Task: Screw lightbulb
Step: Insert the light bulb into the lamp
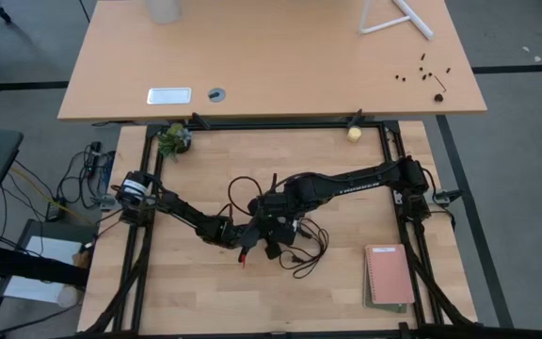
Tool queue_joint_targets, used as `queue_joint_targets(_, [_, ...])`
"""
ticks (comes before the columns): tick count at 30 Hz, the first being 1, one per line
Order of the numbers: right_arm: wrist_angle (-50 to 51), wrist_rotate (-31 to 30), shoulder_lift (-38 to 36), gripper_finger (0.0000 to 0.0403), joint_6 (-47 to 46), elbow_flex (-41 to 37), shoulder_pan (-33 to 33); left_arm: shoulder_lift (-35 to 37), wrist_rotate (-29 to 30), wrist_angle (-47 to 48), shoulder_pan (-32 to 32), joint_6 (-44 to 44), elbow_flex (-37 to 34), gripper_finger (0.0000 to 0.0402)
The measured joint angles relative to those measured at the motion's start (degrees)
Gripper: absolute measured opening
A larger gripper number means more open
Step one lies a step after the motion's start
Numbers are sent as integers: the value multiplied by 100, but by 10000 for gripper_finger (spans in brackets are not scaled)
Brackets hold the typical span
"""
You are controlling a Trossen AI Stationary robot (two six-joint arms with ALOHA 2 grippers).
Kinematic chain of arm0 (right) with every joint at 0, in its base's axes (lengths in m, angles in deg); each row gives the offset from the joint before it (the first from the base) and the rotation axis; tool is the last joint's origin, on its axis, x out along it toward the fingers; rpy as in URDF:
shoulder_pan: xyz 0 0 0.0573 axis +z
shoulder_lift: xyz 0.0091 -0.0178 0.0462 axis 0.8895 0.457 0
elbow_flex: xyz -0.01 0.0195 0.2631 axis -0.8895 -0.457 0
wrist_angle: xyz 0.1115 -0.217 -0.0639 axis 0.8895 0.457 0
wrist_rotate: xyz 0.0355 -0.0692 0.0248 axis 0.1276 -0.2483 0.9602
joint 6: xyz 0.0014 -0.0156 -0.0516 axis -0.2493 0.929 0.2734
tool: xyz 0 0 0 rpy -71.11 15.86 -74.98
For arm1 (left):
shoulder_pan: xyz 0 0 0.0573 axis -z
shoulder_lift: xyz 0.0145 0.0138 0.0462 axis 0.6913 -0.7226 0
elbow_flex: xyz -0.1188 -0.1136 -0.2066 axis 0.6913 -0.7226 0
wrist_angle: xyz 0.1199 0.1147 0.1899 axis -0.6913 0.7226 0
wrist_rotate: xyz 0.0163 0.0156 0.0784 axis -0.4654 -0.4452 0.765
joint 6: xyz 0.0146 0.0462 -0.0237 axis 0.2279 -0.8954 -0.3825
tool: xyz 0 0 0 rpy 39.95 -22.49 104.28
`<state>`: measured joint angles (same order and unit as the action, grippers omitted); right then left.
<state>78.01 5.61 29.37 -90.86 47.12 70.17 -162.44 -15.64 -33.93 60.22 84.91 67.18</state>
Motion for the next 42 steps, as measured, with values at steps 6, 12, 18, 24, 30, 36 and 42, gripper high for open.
queue_joint_targets(6, [80, 286, 13, 362, 1984, 107, -29, 5, -29, 13, 0, -35, 2, 195])
queue_joint_targets(12, [162, 247, 13, 369, 4120, 107, 64, 7, -62, 55, 0, -160, 4, 195])
queue_joint_targets(18, [120, 225, 15, 355, 6314, 107, 140, 7, -135, 60, 0, -161, 5, 195])
queue_joint_targets(24, [-3, 132, 13, 305, 6669, 107, 190, 7, -144, 116, 2, -160, 11, 195])
queue_joint_targets(30, [13, 122, 13, 250, 5960, 107, 190, 7, -141, 116, 2, -160, 11, 195])
queue_joint_targets(36, [11, 100, 13, 250, 4271, 107, 190, 7, -152, 116, 2, -155, 11, 195])
queue_joint_targets(42, [-13, 82, 13, 277, 1319, 107, 143, 7, -155, 107, 4, -140, 11, 195])
